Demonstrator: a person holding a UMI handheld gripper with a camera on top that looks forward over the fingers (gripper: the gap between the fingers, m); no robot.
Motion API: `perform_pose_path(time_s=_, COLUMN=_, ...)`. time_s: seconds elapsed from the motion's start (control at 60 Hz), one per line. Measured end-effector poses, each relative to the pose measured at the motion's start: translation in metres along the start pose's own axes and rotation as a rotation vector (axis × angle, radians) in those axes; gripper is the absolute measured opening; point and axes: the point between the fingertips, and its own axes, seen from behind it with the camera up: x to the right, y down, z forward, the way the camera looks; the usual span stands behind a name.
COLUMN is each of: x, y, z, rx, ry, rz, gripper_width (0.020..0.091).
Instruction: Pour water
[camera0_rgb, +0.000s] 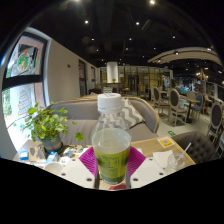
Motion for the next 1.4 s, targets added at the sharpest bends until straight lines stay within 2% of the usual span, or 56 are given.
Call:
perform_pose_path(time_s=0.083, x=0.008, y=0.022, z=0.007, rx=-0.041, ry=0.012, rz=0.008, gripper_width=0.0346)
perform_pose_path(time_s=0.1, x=0.012, y=0.041, z=0.017, rx=-0.042, ry=0.011, rz=0.010, gripper_width=0.0345)
perform_pose_path(time_s=0.367, x=0.027, y=0.112, z=0.031, rx=-0.115, ry=0.028, rz=0.018, gripper_width=0.0353)
perform_pose_path(time_s=0.4, x=0.026, y=0.110, z=0.029, rx=-0.087, ry=0.025, rz=0.009, gripper_width=0.0351)
perform_pose_path(time_s=0.517, x=0.025, y=0.111, z=0.029, rx=-0.083, ry=0.039, rz=-0.003, gripper_width=0.0382)
perform_pose_path(time_s=0.633, x=0.027, y=0.111, z=0.029, rx=-0.094, ry=0.035, rz=0.006, gripper_width=0.0487)
perform_pose_path(time_s=0.7, x=0.028, y=0.115, z=0.026, rx=-0.135, ry=0.041, rz=0.012, gripper_width=0.0565)
perform_pose_path(time_s=0.733, x=0.028, y=0.116, z=0.023, rx=-0.152, ry=0.046, rz=0.012, gripper_width=0.0651)
perform_pose_path(time_s=0.783, x=0.028, y=0.118, z=0.019, rx=-0.181, ry=0.047, rz=0.011, gripper_width=0.0837)
perform_pose_path(time_s=0.8, x=0.027, y=0.117, z=0.015, rx=-0.189, ry=0.047, rz=0.011, gripper_width=0.0868)
perform_pose_path(time_s=0.85, x=0.027, y=0.115, z=0.006, rx=-0.210, ry=0.056, rz=0.008, gripper_width=0.0828)
perform_pose_path(time_s=0.9, x=0.028, y=0.112, z=-0.007, rx=-0.229, ry=0.073, rz=-0.001, gripper_width=0.0864)
perform_pose_path(time_s=1.133, x=-0.001, y=0.090, z=-0.118, rx=-0.333, ry=0.120, rz=-0.027, gripper_width=0.0854)
perform_pose_path(time_s=1.3, x=-0.044, y=0.075, z=-0.216, rx=-0.374, ry=0.125, rz=-0.010, gripper_width=0.0850)
perform_pose_path(time_s=1.4, x=-0.066, y=0.070, z=-0.264, rx=-0.373, ry=0.127, rz=0.008, gripper_width=0.0851)
